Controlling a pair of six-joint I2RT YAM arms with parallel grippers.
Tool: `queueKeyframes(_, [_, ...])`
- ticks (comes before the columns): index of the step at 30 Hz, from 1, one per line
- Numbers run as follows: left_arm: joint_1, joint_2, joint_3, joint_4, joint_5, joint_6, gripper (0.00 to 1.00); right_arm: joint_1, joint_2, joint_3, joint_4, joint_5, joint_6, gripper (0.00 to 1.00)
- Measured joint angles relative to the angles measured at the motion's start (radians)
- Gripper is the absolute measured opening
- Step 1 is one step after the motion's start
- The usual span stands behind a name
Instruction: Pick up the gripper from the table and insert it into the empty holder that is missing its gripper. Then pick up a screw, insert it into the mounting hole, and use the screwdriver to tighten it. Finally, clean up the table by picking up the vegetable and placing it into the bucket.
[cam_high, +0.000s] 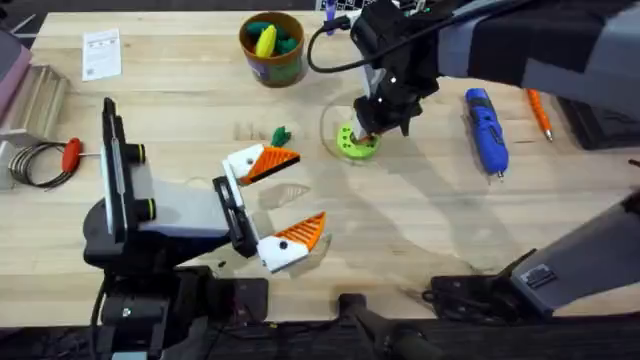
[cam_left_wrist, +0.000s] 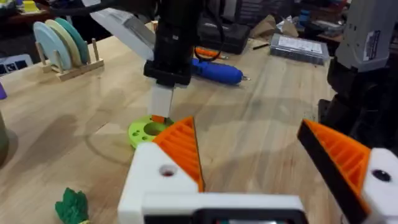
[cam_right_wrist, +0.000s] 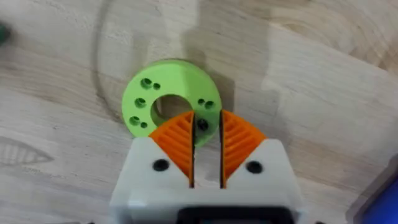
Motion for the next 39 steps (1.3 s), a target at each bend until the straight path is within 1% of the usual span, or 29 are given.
queueKeyframes(3, [0.0,0.0,0.0,0.0,0.0,0.0,0.986,0.0,0.0,0.0,0.001,0.0,0.0,0.175])
queueKeyframes(5, [0.0,0.0,0.0,0.0,0.0,0.0,0.986,0.0,0.0,0.0,0.001,0.0,0.0,0.11])
queueKeyframes(7, [0.0,0.0,0.0,0.0,0.0,0.0,0.986,0.0,0.0,0.0,0.002,0.0,0.0,0.019])
queueKeyframes(18, [0.0,0.0,0.0,0.0,0.0,0.0,0.986,0.0,0.0,0.0,-0.001,0.0,0.003,0.006])
queueKeyframes(22, [0.0,0.0,0.0,0.0,0.0,0.0,0.986,0.0,-0.001,0.021,-0.054,0.0,0.003,0.006])
queueKeyframes(25, [0.0,0.0,0.0,0.0,0.0,0.0,0.986,0.0,-0.012,0.071,-0.098,0.0,0.003,0.006])
queueKeyframes(29, [0.0,0.0,0.0,0.0,0.0,0.0,0.985,0.0,-0.065,0.167,-0.159,0.0,0.003,0.006])
queueKeyframes(34, [0.0,0.0,0.0,0.0,0.0,0.0,0.985,0.0,-0.134,0.317,-0.265,0.0,0.002,0.006])
queueKeyframes(39, [0.0,0.0,0.0,0.0,0.0,0.0,0.985,0.016,-0.159,0.474,-0.39,0.002,-0.047,0.006])
